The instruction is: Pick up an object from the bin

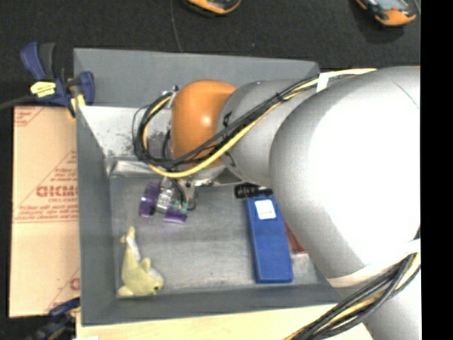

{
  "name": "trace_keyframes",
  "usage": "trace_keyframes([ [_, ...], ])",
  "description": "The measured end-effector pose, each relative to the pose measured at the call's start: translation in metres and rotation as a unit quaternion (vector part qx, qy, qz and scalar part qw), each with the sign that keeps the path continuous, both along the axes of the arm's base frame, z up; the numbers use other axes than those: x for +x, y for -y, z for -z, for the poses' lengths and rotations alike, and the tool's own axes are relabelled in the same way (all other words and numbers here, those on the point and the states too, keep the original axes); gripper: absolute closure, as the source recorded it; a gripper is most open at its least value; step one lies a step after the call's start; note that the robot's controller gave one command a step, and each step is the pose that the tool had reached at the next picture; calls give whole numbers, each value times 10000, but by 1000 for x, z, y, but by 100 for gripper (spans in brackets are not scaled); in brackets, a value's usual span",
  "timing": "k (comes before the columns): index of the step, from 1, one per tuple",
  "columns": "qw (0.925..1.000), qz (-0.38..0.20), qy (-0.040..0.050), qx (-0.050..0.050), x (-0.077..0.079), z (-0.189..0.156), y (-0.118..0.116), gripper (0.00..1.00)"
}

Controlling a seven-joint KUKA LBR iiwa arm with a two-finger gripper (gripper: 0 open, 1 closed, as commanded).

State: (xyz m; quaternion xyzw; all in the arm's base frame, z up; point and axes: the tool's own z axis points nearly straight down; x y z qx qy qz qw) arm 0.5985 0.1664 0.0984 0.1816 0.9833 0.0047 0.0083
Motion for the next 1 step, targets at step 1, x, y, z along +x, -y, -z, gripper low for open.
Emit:
trace_keyframes([
  [1,10000,-5,0,-1,0,0,0,100],
])
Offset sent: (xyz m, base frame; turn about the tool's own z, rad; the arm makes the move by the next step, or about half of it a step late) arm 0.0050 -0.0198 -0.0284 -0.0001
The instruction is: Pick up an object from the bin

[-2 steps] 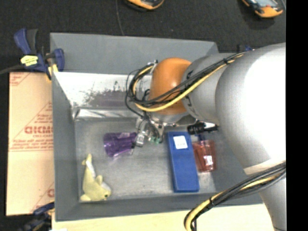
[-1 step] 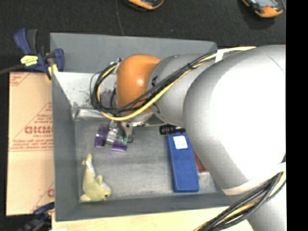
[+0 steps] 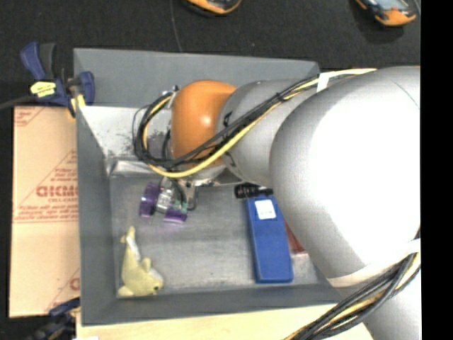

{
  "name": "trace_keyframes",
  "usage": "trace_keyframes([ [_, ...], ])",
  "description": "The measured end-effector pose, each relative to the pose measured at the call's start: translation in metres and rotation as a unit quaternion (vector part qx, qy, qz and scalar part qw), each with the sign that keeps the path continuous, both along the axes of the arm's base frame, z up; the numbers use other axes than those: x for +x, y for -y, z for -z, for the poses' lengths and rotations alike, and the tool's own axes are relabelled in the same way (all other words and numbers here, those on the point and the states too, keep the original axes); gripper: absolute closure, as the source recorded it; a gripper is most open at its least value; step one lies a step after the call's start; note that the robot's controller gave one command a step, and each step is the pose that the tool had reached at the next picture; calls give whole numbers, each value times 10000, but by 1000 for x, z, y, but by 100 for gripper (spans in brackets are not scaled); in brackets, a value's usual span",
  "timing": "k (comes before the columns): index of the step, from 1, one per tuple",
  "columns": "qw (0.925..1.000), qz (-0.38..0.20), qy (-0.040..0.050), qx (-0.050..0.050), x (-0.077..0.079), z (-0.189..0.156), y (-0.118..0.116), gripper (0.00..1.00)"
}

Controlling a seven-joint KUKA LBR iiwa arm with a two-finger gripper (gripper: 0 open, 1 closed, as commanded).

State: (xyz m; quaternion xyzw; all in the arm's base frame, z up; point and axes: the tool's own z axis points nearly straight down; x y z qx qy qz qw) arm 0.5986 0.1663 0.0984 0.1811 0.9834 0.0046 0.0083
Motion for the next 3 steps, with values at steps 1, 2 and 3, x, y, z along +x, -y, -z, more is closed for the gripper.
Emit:
trace_keyframes([
  [1,10000,7,28,11,7,22,16,100],
  [2,10000,18,60,19,18,25,29,100],
  [3,9999,109,42,16,18,-83,34,100],
])
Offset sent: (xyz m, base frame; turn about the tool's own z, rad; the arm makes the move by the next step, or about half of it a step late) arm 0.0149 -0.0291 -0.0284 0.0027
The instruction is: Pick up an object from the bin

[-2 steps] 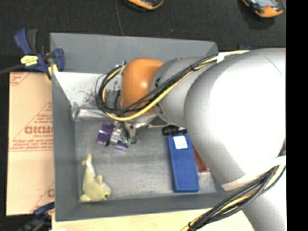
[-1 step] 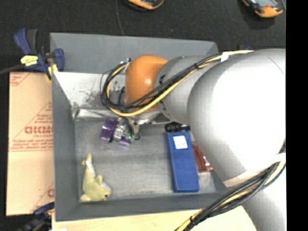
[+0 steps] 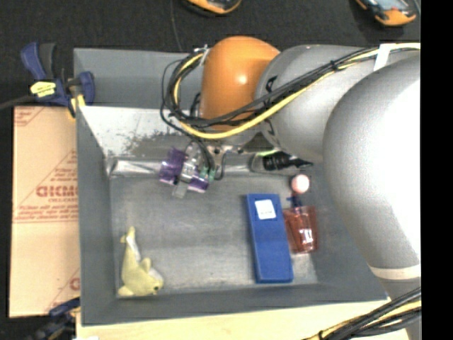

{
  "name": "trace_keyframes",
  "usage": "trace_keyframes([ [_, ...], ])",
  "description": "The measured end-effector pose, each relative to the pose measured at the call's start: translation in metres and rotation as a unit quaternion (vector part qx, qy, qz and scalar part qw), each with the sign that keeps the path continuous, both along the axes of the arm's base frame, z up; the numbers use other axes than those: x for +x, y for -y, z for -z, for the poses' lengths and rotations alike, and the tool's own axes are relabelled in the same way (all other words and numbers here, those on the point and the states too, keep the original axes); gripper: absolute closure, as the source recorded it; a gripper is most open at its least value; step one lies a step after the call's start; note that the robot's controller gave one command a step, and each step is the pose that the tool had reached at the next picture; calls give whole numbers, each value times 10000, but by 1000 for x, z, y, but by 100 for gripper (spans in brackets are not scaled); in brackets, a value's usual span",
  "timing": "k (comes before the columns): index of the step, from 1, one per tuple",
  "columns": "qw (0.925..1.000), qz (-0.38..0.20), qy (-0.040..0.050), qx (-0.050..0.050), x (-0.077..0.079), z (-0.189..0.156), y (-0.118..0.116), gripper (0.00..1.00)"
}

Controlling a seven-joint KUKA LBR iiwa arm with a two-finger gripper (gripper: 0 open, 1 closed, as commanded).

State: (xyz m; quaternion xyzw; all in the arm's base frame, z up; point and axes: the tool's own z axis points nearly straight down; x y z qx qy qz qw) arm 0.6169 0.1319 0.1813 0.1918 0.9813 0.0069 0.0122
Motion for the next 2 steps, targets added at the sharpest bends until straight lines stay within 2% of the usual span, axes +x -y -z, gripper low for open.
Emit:
trace_keyframes([
  [1,10000,-5,1,-2,0,0,0,100],
  [2,9999,149,-2,2,9,-61,4,100],
])
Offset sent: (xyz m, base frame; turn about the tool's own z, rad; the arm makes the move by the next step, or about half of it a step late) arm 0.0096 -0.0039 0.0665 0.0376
